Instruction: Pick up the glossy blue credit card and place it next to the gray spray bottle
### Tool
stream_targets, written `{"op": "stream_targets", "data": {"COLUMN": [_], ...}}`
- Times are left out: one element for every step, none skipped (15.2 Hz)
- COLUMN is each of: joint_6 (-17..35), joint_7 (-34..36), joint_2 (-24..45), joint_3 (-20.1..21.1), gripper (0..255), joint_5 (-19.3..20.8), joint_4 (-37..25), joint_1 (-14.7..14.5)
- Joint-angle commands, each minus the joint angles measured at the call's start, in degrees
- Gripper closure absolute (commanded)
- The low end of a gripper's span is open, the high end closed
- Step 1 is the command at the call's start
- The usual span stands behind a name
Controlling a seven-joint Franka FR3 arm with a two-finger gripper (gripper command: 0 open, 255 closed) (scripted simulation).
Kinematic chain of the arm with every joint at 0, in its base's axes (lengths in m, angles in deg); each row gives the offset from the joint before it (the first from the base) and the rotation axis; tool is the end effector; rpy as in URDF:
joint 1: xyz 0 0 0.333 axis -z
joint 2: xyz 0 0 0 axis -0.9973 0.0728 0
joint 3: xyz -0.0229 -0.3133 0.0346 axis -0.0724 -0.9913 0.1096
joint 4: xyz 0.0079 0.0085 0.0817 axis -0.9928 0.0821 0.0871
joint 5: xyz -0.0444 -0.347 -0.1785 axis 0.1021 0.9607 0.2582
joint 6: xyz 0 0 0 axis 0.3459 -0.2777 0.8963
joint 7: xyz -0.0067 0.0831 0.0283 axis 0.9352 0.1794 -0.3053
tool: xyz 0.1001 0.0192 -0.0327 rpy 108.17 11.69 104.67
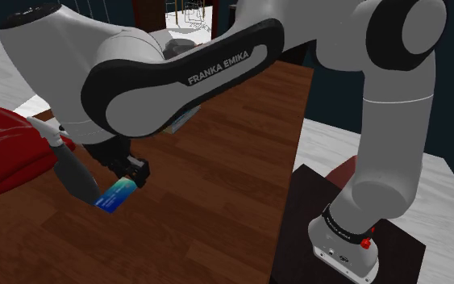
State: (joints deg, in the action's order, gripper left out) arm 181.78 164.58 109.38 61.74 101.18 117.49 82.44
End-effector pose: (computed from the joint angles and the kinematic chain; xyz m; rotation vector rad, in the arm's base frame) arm 0.4032 0.4825 0.4258 2.5468 -1.6495 0.1625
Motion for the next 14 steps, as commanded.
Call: {"op": "stream_targets", "data": {"joint_6": [1.3, 1.9, 2.5, 3.0, 3.6, 4.2, 4.8, 5.3, 5.9, 6.4, 7.0, 7.5, 8.4, 8.4], "joint_7": [0.3, 0.6, 0.8, 1.0, 1.3, 1.5, 1.8, 2.0, 2.3, 2.5, 2.8, 3.1, 3.5, 3.5], "joint_2": [0.4, 0.6, 0.9, 1.2, 1.5, 1.8, 2.1, 2.5, 2.8, 3.2, 3.5, 3.9, 4.5, 4.5], "joint_3": [-0.3, -0.4, -0.6, -0.8, -1.0, -1.2, -1.4, -1.7, -1.9, -2.1, -2.4, -2.6, -3.1, -3.1], "gripper": [255, 255, 255, 255, 255, 255, 255, 255, 255, 255, 255, 255, 255, 255], "joint_5": [0.4, 0.7, 1.0, 1.3, 1.6, 1.9, 2.3, 2.6, 2.9, 3.3, 3.6, 4.0, 4.6, 4.6], "joint_4": [1.1, 1.6, 2.0, 2.4, 2.8, 3.2, 3.6, 4.0, 4.4, 4.7, 5.0, 5.3, 5.8, 5.8], "joint_1": [0.1, 0.0, 0.0, -0.1, -0.2, -0.3, -0.4, -0.6, -0.7, -0.8, -1.0, -1.1, -1.4, -1.4]}}
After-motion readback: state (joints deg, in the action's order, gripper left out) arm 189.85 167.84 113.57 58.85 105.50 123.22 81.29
